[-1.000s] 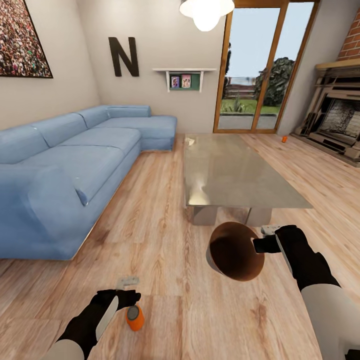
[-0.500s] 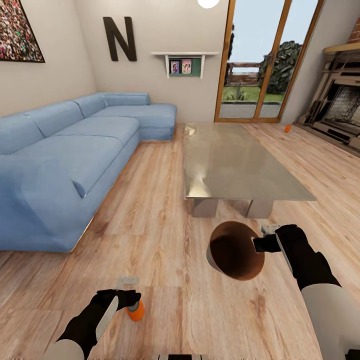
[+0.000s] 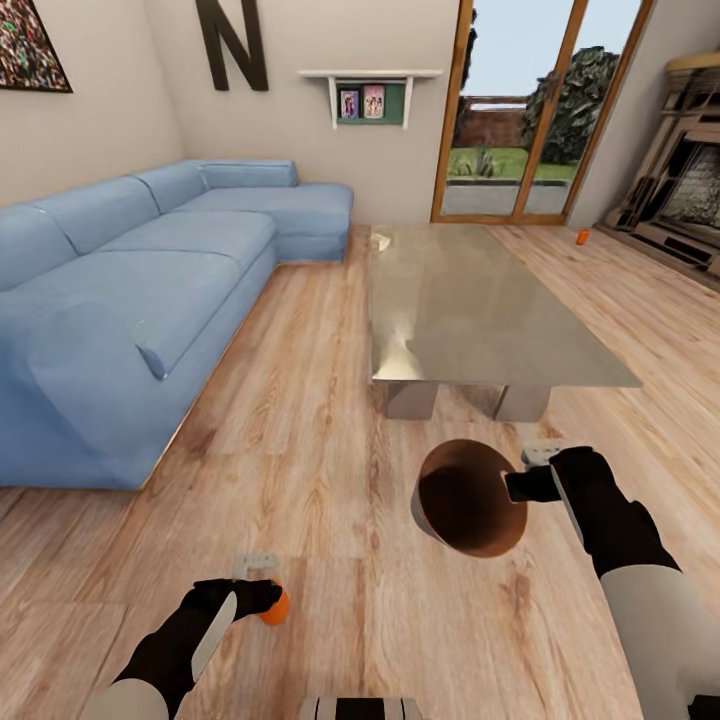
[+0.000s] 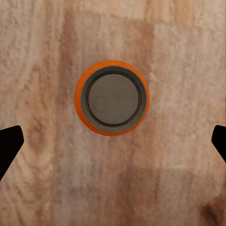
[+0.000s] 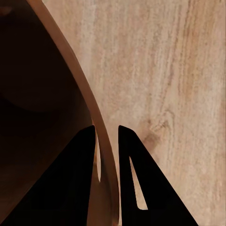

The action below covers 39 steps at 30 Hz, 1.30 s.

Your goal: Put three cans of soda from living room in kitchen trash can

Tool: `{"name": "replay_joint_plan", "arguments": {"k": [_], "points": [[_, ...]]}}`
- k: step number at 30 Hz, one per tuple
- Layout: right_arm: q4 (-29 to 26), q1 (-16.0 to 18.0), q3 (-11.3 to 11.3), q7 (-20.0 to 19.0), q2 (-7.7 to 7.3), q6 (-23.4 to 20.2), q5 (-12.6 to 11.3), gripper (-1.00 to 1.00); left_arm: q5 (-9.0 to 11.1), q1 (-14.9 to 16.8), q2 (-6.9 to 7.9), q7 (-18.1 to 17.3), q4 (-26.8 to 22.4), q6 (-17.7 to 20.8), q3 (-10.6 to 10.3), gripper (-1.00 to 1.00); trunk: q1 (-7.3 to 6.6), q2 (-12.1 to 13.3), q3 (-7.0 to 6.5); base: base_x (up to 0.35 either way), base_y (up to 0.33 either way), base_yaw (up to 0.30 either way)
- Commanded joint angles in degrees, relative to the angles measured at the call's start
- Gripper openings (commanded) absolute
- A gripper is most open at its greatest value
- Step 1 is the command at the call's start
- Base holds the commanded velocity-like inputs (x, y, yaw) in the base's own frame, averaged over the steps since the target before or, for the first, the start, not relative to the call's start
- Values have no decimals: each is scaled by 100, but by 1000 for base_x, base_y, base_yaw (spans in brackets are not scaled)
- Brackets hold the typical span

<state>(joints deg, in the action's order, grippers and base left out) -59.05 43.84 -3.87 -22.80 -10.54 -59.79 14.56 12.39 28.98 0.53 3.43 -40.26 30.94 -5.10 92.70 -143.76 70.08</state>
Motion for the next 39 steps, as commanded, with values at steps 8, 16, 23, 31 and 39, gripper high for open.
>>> {"name": "replay_joint_plan", "arguments": {"k": [8, 16, 23, 31, 39], "points": [[-2, 25, 8, -22, 31, -21, -144, -100, 0, -5, 0, 2, 0, -4, -4, 100, -1, 0, -1, 1, 0, 0], [7, 106, 68, -28, 26, -21, 26, -100, 0, -4, 0, 0, 0, -1, -8, 100, -1, 0, -1, 130, 0, 0], [17, 269, 94, -31, 33, -21, 124, -100, 0, -4, 0, 0, 0, -1, -9, 100, -1, 0, -1, 214, 0, 0], [56, 435, 106, -31, 40, -21, 192, -100, 0, -6, -2, 6, 0, -7, -4, 100, -1, 0, -1, 142, 0, 0], [60, 444, 114, -31, 40, -21, 196, -100, 0, -5, 0, 9, 0, -9, -2, 100, -1, 0, -1, 14, 0, 0]]}}
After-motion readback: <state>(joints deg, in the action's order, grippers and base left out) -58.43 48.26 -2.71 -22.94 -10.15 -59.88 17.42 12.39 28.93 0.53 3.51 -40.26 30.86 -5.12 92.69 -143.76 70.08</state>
